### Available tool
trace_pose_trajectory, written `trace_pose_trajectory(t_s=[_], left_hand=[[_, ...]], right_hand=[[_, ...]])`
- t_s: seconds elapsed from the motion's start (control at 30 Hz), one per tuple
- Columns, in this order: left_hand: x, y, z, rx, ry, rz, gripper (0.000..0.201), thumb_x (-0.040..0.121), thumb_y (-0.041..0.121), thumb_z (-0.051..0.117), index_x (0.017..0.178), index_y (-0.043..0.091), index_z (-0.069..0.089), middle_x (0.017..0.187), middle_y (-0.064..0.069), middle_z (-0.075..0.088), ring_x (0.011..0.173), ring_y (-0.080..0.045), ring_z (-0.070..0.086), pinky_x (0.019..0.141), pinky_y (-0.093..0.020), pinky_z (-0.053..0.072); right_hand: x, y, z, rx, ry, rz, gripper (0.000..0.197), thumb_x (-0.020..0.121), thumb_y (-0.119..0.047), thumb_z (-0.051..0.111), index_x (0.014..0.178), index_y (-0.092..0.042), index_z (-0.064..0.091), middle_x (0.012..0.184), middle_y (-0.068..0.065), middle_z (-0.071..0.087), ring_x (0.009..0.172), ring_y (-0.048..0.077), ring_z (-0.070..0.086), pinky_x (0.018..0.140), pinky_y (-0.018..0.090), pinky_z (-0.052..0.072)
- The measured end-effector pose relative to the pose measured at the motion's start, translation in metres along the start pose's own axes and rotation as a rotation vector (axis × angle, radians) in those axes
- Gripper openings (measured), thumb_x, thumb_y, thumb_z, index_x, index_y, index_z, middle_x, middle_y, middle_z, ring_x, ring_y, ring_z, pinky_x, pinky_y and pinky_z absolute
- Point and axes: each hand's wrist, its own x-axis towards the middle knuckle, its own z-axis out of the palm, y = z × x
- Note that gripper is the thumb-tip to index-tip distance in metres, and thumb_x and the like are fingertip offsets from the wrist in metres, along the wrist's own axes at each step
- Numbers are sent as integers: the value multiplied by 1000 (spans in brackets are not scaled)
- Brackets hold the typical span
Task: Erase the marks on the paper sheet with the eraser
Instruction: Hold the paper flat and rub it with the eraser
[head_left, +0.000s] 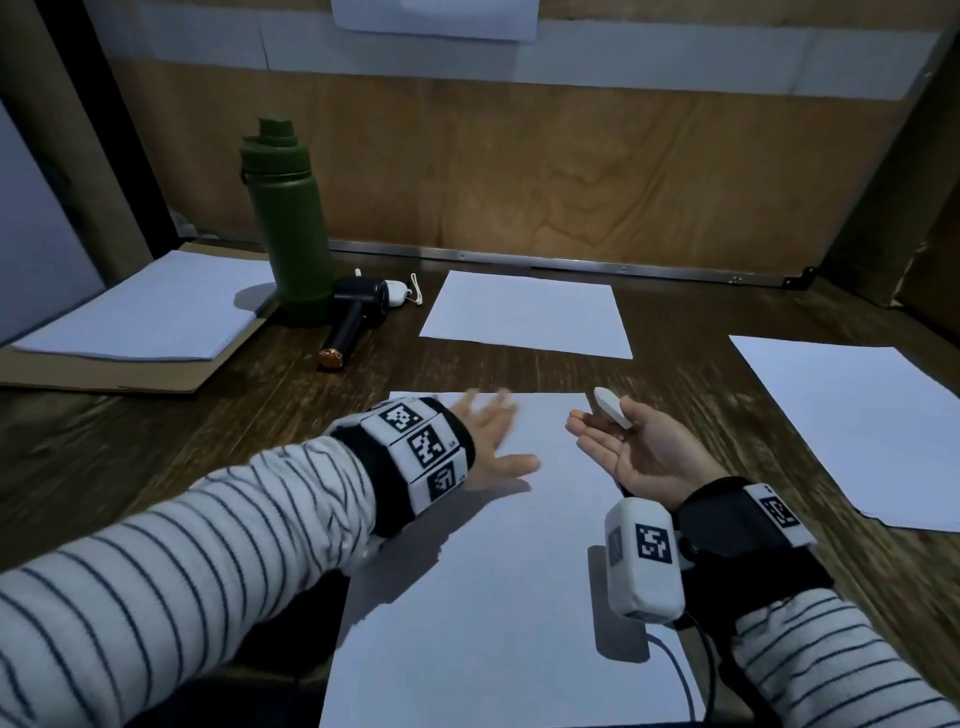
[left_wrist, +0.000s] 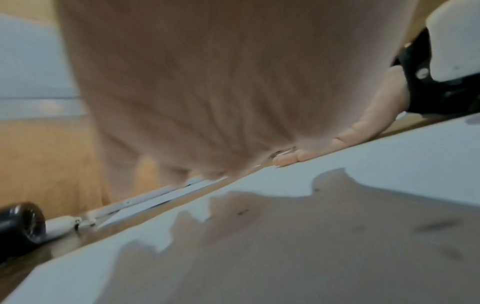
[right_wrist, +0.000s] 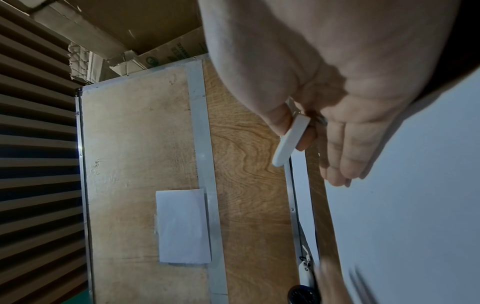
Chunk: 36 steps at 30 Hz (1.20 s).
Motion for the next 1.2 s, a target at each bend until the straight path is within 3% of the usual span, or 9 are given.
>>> trace_pose_trajectory(t_s=[0.1,0.27,0.33,0.43,0.57,0.8,0.9,1.03,1.2], left_hand=[[-4,19,-4,36,-104,188,67,95,57,11,150,26,-10,157,5,-20,146,-23,-13,116,-48,-3],[-22,0,1,37,-45,-198,85,87,70,26,147,10,25,152,-11,29,138,-27,31,112,-38,21],[-23,-9,1,93,-52,-261,98,80,79,24,149,9,19,156,-12,20,141,-30,25,115,-44,17],[-24,-1,4,95,-46,41,86,86,72,15,150,20,-9,158,1,-18,147,-25,-8,117,-50,-1],[-29,26,11,80,-107,371,69,94,59,13,150,25,-10,157,7,-19,146,-19,-13,117,-45,-4],[-46,-15,12,56,-52,-263,96,81,76,32,147,8,23,155,-13,21,141,-29,26,112,-41,22],[-44,-19,13,55,-48,-109,96,84,74,23,150,13,-8,158,-5,-16,147,-27,-4,117,-46,4],[-49,-6,20,78,-166,272,67,93,61,10,148,31,-13,155,11,-24,145,-18,-17,118,-43,-5],[-53,-41,29,34,-139,-158,95,82,76,21,151,17,-4,160,0,-7,147,-22,2,116,-43,8]], right_hand=[[1,1,0,-1,7,3,40,101,-30,31,98,-1,58,103,16,64,89,23,66,64,29,59],[2,1,-2,-8,5,0,41,101,-30,31,96,0,58,102,15,65,81,23,70,65,30,58],[3,0,-3,-4,5,0,40,101,-30,32,98,0,58,101,15,65,67,22,74,68,31,58],[4,0,-4,5,1,0,39,101,-30,32,98,-2,58,99,16,66,62,21,75,68,31,58],[4,1,-3,4,2,0,39,101,-30,32,98,-3,59,94,16,69,63,22,75,65,31,59],[1,0,-3,-9,-3,-2,39,101,-30,33,103,-1,58,103,16,66,63,21,75,71,32,56],[1,-1,-3,-5,-5,4,39,101,-30,33,103,0,58,104,16,66,64,22,75,69,32,58],[1,0,-4,-16,-1,6,39,101,-30,33,98,-1,59,104,16,66,65,21,75,72,33,56],[0,-1,-2,-27,-3,-6,39,101,-29,33,96,-1,59,104,15,66,65,21,75,73,33,56]])
